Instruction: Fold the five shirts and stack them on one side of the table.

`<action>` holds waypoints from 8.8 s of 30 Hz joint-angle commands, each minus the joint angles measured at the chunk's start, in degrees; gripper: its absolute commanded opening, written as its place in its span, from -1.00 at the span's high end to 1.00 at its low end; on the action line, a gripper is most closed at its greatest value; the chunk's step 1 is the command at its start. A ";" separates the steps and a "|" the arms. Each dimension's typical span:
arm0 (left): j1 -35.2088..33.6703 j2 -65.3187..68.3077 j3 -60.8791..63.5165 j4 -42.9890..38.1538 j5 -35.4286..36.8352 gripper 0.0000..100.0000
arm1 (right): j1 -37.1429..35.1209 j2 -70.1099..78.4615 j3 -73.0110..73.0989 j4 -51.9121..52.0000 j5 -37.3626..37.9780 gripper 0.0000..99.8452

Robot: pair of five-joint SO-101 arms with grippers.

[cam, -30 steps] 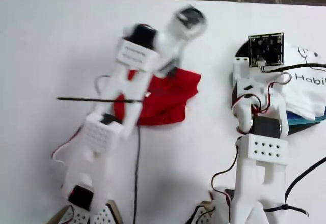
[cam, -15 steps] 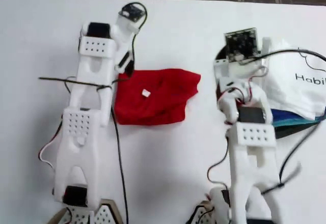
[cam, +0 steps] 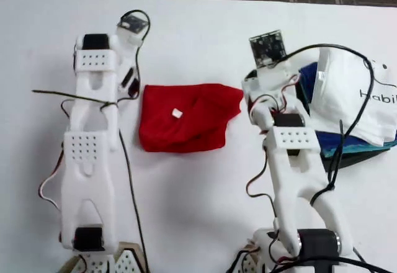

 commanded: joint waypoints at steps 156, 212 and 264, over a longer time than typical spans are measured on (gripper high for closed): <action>-6.33 19.43 -28.88 0.53 27.78 0.95 | -13.76 51.82 -64.44 49.01 4.92 0.96; -6.33 19.43 -28.88 0.44 27.87 0.95 | -13.41 41.71 -57.32 72.66 9.41 0.96; -6.33 19.43 -28.88 0.44 27.87 0.95 | -13.67 36.97 -45.36 65.80 9.41 0.96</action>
